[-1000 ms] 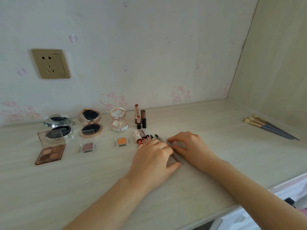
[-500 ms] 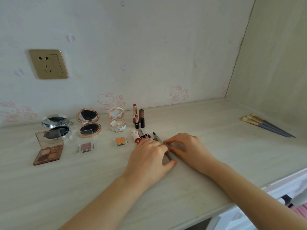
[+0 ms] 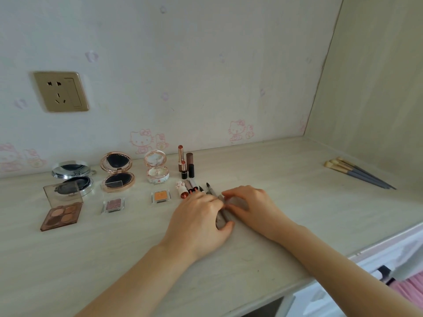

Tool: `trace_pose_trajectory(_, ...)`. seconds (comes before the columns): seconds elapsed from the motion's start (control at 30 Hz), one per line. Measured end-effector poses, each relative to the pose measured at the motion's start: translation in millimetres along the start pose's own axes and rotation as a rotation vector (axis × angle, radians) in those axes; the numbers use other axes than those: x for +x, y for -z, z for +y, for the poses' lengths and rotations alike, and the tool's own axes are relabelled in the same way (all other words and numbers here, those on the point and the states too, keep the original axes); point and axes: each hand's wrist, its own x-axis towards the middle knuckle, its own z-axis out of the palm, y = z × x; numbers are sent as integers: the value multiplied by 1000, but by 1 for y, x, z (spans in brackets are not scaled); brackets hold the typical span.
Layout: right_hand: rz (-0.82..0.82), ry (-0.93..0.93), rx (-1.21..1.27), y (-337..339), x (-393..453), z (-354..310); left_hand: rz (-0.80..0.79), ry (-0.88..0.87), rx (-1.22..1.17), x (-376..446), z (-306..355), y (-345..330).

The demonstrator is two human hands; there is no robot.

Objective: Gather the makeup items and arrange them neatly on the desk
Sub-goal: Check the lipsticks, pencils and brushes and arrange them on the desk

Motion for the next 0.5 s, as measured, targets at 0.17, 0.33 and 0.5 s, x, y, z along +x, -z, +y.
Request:
trace_pose_trajectory(0.17, -26, -34, -73, 17, -13, 7, 44, 46, -41, 4, 3, 8)
trace_pose_trajectory(0.33, -74, -96, -210, 48, -30, 28, 10, 30, -62, 17, 20, 4)
trace_pose_trajectory(0.5, -86, -183, -305, 83, -56, 56, -82, -56, -57, 45, 48, -8)
